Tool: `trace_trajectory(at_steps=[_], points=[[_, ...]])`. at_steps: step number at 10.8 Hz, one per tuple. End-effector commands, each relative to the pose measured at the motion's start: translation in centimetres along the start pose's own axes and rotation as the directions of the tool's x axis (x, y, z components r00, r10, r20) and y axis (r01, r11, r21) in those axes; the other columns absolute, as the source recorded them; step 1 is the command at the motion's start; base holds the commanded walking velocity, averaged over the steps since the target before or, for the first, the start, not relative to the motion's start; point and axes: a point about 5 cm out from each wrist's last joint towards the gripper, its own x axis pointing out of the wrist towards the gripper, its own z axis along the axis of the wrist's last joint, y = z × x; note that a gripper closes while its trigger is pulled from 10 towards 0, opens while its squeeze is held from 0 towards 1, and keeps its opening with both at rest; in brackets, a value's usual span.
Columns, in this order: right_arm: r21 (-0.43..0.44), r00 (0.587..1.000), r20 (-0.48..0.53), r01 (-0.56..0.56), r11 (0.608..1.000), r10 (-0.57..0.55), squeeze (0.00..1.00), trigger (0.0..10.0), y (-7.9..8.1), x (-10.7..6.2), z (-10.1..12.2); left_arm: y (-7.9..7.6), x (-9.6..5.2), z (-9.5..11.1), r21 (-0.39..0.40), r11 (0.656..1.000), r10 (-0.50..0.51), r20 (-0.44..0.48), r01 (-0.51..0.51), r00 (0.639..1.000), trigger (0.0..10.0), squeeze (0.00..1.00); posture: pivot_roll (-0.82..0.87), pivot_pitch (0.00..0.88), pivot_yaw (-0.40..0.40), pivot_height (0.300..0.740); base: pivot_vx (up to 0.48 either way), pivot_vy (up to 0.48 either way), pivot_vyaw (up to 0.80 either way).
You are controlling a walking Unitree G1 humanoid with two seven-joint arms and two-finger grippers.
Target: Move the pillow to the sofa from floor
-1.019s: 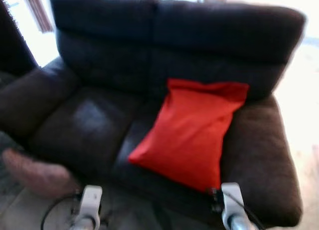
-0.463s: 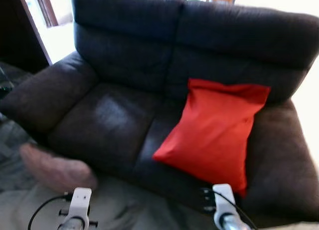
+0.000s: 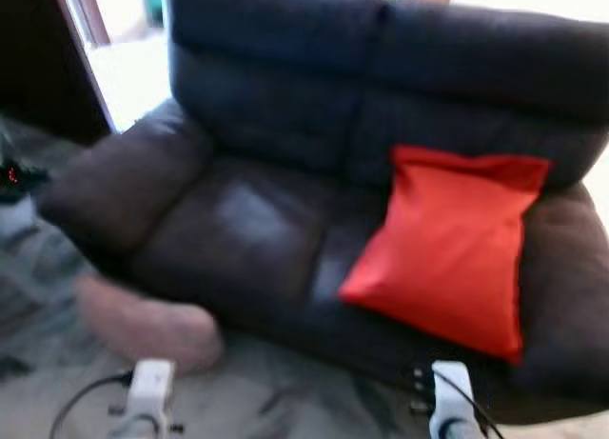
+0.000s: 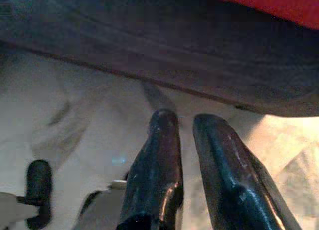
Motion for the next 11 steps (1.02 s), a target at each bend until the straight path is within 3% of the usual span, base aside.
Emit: trace_trajectory(at_steps=[1, 7, 11], points=[[0.020, 0.999, -0.039, 0.031, 0.999, -0.030, 0.00, 10.0, -0.9, -0.2, -1.0, -0.8, 0.0, -0.1, -0.023, 1.000, -0.014, -0.016, 0.014, 1.000, 10.0, 0.00, 0.03, 0.048, -0.036, 0.740, 0.000, 0.480, 0.00], [0.023, 0.998, -0.058, 0.031, 0.999, -0.030, 0.00, 10.0, -0.4, -0.4, -1.6, 0.5, -0.2, -1.1, -0.024, 1.000, 0.009, -0.054, -0.010, 0.998, 10.0, 0.00, 0.04, 0.010, -0.020, 0.740, 0.000, 0.480, 0.00], [0.025, 0.998, -0.061, 0.031, 0.999, -0.030, 0.00, 10.0, -0.4, -0.4, -1.6, 0.0, -0.2, -0.9, -0.023, 1.000, -0.006, -0.058, 0.004, 0.998, 10.0, 0.00, 0.03, 0.000, -0.019, 0.740, 0.000, 0.480, 0.00]])
